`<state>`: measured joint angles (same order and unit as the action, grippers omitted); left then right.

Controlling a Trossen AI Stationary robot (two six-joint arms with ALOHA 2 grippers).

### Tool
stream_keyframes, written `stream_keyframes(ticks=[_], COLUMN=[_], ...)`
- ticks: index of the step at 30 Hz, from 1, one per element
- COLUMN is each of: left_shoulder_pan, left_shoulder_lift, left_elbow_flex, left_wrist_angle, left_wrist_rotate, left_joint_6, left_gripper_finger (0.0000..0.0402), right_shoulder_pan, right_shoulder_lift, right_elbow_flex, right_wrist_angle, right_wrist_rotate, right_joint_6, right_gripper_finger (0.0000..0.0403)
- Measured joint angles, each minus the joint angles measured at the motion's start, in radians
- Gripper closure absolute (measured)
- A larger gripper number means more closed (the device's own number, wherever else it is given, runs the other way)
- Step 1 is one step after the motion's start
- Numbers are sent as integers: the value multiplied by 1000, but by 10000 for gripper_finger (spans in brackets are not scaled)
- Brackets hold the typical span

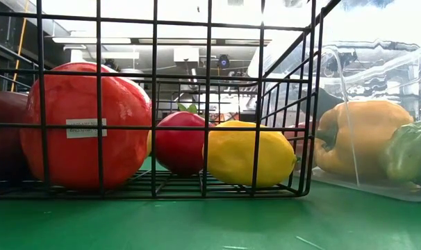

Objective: Sort produce into baskets
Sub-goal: Put the bottom left garlic into the transparent bin

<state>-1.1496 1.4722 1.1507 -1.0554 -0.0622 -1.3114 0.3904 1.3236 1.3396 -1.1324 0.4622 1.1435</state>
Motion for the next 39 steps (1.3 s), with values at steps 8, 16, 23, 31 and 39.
stream_keyframes(ticks=[8, 16, 23, 31, 39], left_shoulder_pan=[162, 539, 790, 878, 902], left_shoulder_lift=[-247, -235, -27, 289, 432], left_elbow_flex=[129, 209, 209, 209, 306], left_wrist_angle=[-209, 4, 622, 1192, 1185], left_wrist_rotate=[-396, -612, -383, -163, -89], left_joint_6=[68, 703, 1226, 1268, 1159], left_gripper_finger=[401, 401, 401, 380, 267], right_shoulder_pan=[49, 83, 82, 82, 81], right_shoulder_lift=[-74, -125, -126, -126, -152], right_elbow_flex=[0, 0, 0, 0, 0], right_wrist_angle=[0, -1, 0, 5, -8], right_wrist_rotate=[113, 235, 301, 349, 285], right_joint_6=[35, 61, 61, 61, 39], right_gripper_finger=[116, 116, 116, 116, 116])
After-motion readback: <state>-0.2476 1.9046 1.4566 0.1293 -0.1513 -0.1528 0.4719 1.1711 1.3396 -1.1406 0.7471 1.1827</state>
